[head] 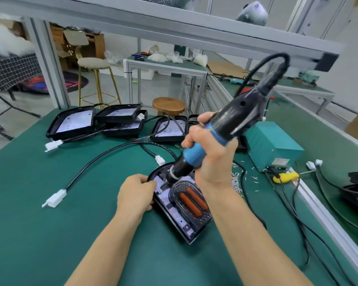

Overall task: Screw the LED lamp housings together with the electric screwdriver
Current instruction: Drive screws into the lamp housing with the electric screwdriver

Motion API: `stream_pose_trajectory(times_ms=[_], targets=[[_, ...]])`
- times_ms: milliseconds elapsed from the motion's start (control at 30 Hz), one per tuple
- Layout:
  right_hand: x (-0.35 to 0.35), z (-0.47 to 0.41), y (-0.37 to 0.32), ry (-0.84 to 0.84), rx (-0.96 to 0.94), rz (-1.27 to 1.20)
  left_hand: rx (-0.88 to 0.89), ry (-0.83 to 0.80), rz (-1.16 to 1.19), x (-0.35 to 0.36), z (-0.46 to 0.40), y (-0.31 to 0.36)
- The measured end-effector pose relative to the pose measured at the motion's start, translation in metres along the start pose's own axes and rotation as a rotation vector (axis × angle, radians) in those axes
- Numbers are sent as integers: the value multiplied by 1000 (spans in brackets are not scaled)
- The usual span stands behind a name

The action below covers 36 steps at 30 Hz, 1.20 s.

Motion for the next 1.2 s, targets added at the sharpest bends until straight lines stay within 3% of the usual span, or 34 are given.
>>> stream_pose_trajectory(times_ms=[267, 500, 700, 933, 1033, 1200], targets=[[17, 5, 11, -55, -7, 200, -4, 31, -34, -3, 0, -1], [23, 6, 17, -92, 25, 157, -12, 66, -113, -3, 2, 1], [4, 10, 5, 28, -28, 97, 10, 69, -123, -3, 2, 2], [-55, -9, -66, 175, -151, 128, 13, 44, -82, -1, 2, 1], [-93, -19, -84, 254, -39, 201, 23, 33, -28, 1, 4, 3], [-159, -13, -66, 240, 418, 645, 71, 44, 160, 9, 9, 6]])
Point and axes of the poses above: each hand's wrist, its own z-axis away from the middle knuckle, its own x-axis out of the palm, y = z × x, the point moved 8 cm from there along -z, towards the middle knuckle, and after that the axes turned 9 degrees about -y, right-handed, at the moved point
